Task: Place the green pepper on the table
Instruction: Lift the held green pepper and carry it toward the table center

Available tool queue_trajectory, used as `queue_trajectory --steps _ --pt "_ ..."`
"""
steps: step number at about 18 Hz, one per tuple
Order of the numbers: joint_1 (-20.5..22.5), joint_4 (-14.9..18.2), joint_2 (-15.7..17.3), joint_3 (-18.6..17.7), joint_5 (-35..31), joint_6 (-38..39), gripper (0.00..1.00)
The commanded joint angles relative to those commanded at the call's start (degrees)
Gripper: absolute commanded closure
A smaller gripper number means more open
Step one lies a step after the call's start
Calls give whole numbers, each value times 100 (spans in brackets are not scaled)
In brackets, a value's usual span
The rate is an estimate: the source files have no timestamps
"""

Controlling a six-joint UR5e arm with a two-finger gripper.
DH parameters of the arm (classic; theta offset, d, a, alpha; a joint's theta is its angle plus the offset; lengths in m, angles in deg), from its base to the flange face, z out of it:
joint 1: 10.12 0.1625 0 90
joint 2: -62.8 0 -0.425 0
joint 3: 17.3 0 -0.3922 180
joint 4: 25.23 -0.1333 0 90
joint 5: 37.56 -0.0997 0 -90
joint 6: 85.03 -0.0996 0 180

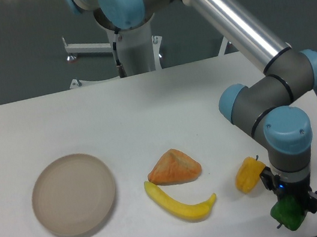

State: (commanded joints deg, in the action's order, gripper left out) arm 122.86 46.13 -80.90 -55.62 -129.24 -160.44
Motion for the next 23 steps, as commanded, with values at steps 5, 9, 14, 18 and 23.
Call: queue_trajectory --steps 5,9,14,18,23 --pt "0 79 377 -465 89 -9 60" --pt "9 115 983 -1246 334 -26 60" --pt "44 62 1950 -2678 642 -105 60" --pt "44 18 2557 -3672 642 -781 60" --pt "53 -8 2962 -4455 634 -1254 60"
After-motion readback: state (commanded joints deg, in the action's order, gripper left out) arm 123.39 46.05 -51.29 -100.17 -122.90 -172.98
